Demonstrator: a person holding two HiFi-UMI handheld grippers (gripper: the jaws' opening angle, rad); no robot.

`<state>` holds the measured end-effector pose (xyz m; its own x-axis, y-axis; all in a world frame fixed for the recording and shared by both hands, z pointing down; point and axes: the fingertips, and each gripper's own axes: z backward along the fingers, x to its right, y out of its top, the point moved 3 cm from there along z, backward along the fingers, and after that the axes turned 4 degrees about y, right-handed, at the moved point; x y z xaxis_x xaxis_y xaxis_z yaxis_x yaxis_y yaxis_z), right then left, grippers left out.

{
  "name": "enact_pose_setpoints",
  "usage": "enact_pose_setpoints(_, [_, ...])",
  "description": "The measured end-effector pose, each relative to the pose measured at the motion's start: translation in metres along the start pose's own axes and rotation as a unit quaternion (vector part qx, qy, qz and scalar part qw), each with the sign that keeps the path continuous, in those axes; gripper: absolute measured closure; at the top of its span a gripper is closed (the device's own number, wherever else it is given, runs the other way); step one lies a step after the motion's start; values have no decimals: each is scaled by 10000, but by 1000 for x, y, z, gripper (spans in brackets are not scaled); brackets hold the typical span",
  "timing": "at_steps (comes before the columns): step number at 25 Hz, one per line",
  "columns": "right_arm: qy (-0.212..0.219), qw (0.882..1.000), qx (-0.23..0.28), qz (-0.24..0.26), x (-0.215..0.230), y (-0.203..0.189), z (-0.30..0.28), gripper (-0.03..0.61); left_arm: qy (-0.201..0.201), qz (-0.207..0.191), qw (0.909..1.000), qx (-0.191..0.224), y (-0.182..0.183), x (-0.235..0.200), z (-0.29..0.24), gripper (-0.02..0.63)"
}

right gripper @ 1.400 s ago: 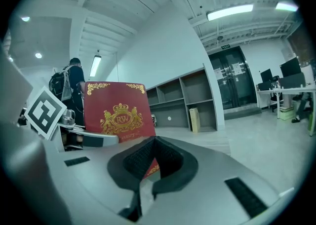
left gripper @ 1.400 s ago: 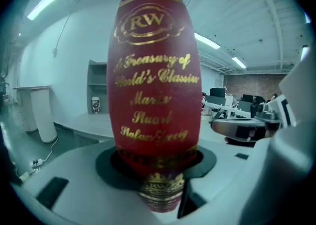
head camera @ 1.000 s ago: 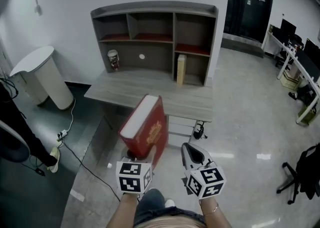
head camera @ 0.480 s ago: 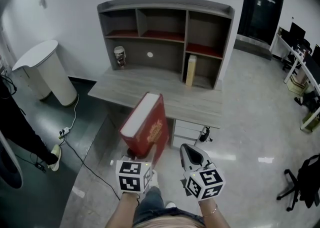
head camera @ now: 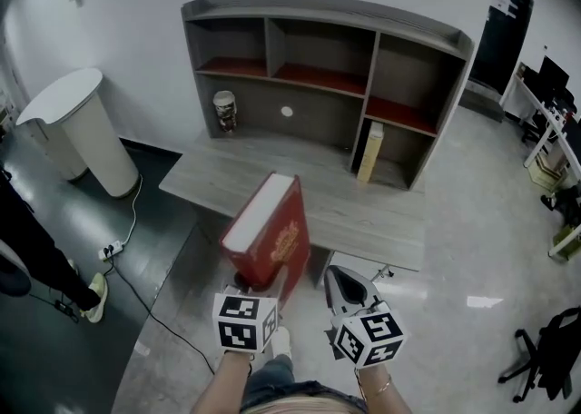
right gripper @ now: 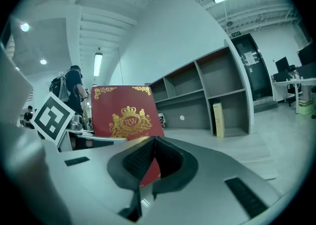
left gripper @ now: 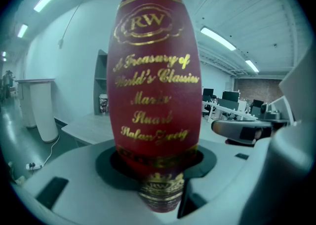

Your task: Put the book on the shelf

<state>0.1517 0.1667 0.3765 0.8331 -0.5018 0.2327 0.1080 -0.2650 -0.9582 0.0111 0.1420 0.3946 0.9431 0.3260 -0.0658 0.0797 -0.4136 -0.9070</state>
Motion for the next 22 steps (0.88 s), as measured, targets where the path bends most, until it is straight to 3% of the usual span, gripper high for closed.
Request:
enact_pose_setpoints(12, [182, 9998, -119, -22, -5, 26, -131, 569, 26, 128, 9999, 35, 42, -89, -70, 396])
enact_pose_setpoints(22, [345, 9992, -189, -33, -15, 31, -186, 569, 282, 130, 9995, 28, 54, -140, -94, 396])
